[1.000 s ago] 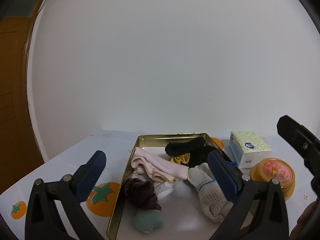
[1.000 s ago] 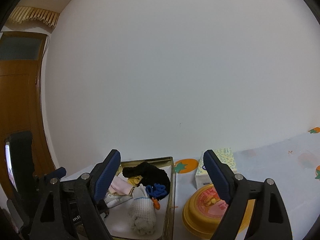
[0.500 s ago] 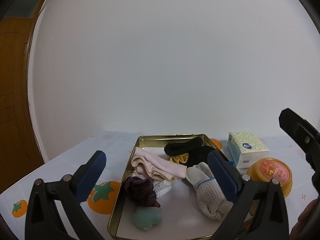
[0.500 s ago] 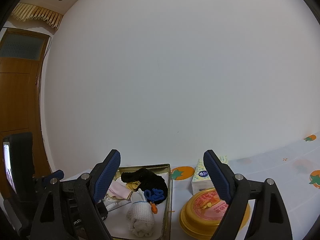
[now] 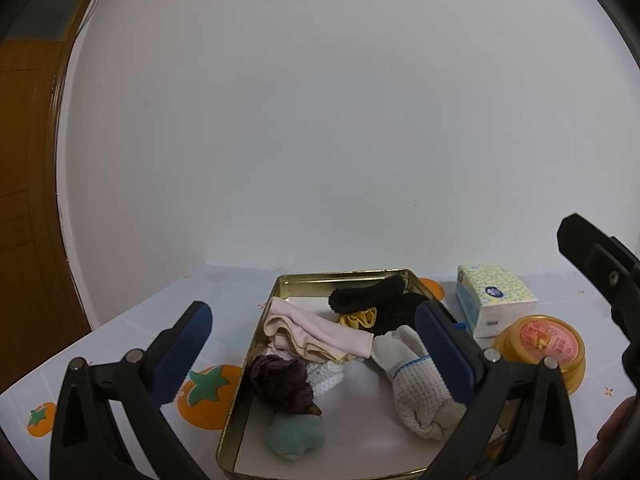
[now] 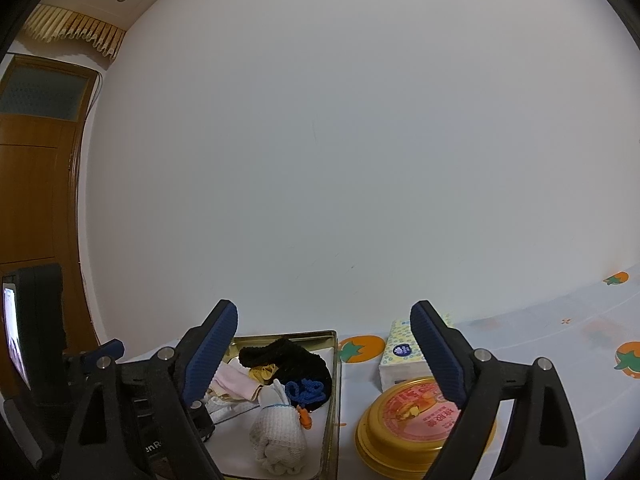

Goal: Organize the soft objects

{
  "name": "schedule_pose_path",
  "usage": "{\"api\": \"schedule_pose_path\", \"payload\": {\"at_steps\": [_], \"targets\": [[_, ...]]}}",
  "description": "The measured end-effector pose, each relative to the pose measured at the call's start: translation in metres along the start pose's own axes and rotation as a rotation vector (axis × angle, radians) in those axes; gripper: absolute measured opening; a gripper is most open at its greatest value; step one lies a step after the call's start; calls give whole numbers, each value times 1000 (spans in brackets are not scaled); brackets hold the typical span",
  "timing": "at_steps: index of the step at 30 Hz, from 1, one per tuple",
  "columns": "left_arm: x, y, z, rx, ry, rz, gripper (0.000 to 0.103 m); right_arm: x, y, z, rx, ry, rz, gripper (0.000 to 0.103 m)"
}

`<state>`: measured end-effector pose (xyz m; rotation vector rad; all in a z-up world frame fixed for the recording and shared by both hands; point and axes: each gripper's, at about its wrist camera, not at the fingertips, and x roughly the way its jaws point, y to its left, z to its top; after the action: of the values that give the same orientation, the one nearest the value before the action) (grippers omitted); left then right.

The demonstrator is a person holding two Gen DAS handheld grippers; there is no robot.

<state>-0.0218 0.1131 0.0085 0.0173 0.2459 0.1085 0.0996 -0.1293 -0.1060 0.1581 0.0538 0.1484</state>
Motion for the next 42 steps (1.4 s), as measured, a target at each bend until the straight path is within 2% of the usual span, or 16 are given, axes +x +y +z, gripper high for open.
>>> {"api": "schedule_pose_path", "payload": {"at_steps": [17, 42], "targets": [[0, -1, 2, 8, 2, 19, 103, -1, -3, 1, 6, 0, -5, 91], [0, -1, 1, -1, 7, -2, 103, -1, -5, 1, 10, -1, -5, 91]]}}
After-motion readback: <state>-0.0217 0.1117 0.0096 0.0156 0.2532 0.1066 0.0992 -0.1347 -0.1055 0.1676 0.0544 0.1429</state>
